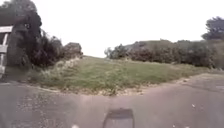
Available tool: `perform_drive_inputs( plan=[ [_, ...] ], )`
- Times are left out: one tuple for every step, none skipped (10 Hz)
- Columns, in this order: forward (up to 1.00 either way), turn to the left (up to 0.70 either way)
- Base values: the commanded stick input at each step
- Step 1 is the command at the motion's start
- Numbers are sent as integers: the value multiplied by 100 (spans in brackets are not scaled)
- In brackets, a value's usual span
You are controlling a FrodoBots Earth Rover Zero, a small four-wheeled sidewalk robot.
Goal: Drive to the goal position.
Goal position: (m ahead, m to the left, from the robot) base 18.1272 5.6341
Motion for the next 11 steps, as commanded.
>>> perform_drive_inputs(
  plan=[
    [70,-14],
    [70,-14],
    [70,-14],
    [70,-14],
    [70,-14],
    [70,-14],
    [70,-14],
    [55,-26],
    [23,-52],
    [0,-70],
    [0,-70]
  ],
)
